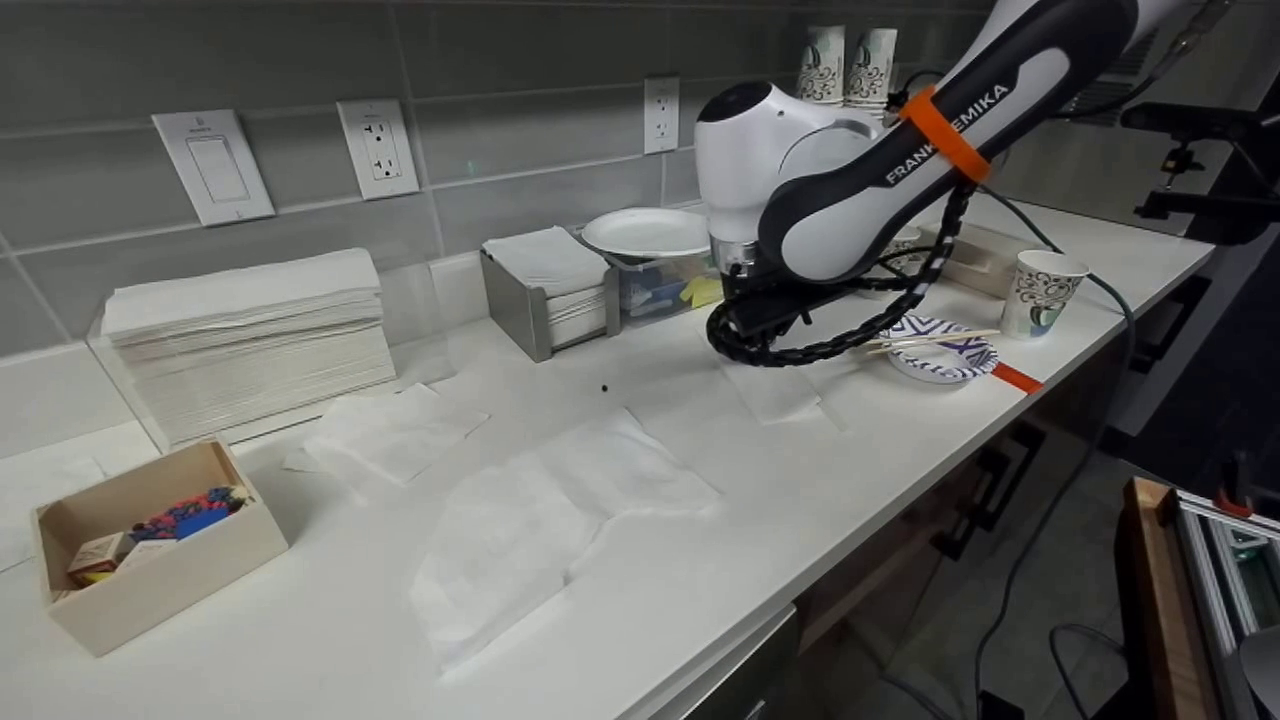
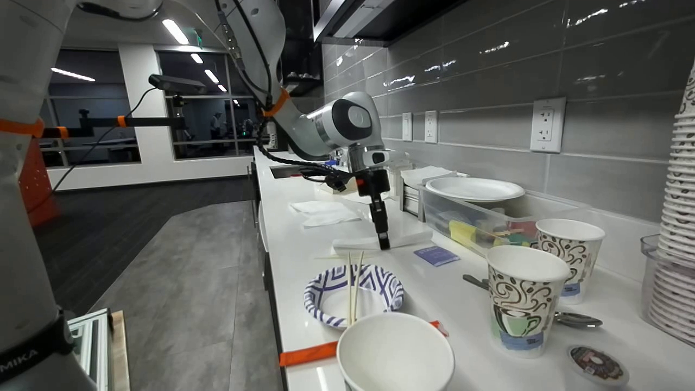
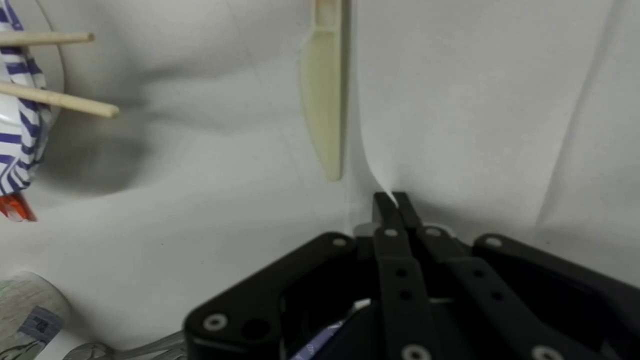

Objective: Use one paper towel to wipe the surface

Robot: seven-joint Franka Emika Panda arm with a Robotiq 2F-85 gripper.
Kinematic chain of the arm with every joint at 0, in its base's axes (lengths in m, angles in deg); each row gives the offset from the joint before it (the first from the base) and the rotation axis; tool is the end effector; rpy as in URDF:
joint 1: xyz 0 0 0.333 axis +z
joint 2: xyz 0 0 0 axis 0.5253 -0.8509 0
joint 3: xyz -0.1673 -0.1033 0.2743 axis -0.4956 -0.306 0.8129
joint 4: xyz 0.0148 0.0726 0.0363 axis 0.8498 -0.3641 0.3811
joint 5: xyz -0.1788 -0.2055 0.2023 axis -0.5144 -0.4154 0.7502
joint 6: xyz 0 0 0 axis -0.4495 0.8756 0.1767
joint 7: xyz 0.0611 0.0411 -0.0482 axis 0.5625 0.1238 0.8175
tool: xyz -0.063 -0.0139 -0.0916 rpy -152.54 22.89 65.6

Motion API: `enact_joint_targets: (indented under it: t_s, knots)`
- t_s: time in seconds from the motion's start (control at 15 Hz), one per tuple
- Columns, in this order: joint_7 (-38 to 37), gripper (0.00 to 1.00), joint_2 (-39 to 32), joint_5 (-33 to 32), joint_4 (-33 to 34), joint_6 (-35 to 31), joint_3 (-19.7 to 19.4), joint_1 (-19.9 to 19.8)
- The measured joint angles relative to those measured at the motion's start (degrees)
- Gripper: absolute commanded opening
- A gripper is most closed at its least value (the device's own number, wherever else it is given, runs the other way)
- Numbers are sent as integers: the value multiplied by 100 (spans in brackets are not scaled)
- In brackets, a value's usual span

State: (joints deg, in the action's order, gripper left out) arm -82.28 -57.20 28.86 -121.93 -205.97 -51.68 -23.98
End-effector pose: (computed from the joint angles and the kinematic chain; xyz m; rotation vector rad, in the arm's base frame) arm 0.5677 -0.0334 0.3230 2.6287 -0.9524 0.1044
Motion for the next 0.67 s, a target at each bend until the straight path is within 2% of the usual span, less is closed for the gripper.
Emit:
enact_joint_targets:
  t_s: [0.47,0.67]
  knots:
    - [-19,0,-73,146,4,-898,252,-17]
    - [285,0,-67,350,4,-987,452,-24]
